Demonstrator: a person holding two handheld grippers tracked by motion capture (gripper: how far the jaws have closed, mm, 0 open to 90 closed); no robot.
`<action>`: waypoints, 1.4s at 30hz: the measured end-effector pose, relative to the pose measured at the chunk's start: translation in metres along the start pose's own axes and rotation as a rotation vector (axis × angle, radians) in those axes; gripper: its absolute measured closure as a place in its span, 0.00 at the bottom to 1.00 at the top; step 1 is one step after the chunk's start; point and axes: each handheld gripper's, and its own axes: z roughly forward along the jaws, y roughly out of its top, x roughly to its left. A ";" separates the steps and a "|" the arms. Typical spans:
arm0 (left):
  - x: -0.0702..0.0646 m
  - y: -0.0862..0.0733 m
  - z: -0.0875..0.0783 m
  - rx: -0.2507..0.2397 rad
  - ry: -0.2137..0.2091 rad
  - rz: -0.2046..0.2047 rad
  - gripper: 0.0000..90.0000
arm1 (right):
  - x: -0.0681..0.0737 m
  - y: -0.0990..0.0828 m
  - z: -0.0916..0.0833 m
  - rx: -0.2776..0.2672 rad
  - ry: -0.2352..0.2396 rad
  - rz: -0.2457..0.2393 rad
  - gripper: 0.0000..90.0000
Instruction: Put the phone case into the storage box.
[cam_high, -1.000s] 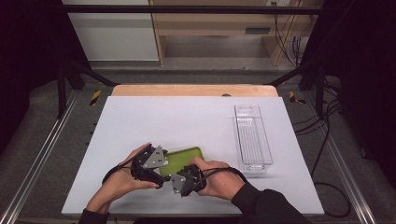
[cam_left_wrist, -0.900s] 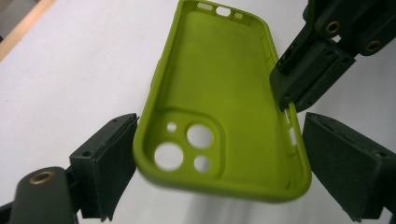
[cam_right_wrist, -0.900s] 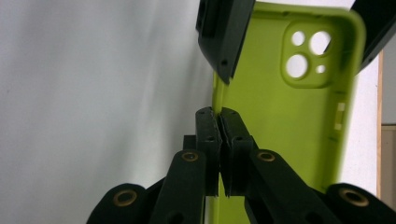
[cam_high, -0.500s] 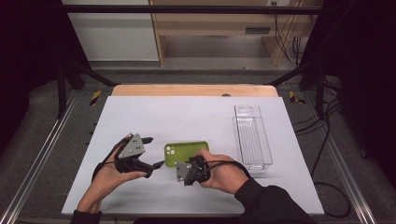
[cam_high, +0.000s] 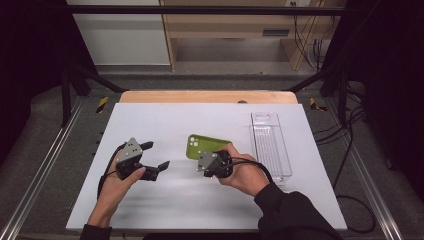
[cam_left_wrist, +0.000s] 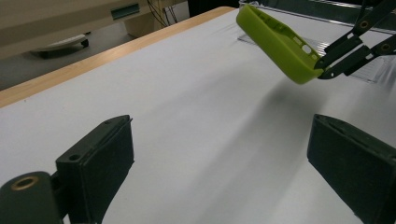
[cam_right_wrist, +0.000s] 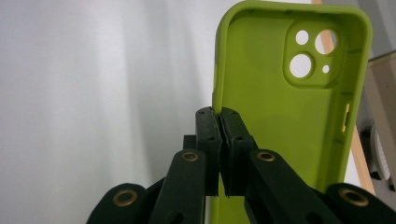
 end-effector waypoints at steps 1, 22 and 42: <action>0.000 -0.001 0.000 -0.004 0.004 -0.003 0.07 | -0.002 -0.001 0.000 -0.002 -0.004 0.017 0.97; 0.003 -0.007 0.000 -0.068 0.112 -0.072 0.06 | -0.054 -0.025 -0.026 -0.199 -0.218 0.403 0.97; -0.006 -0.021 -0.006 -0.107 0.199 -0.108 0.06 | -0.098 -0.050 -0.061 -0.380 -0.366 0.677 0.98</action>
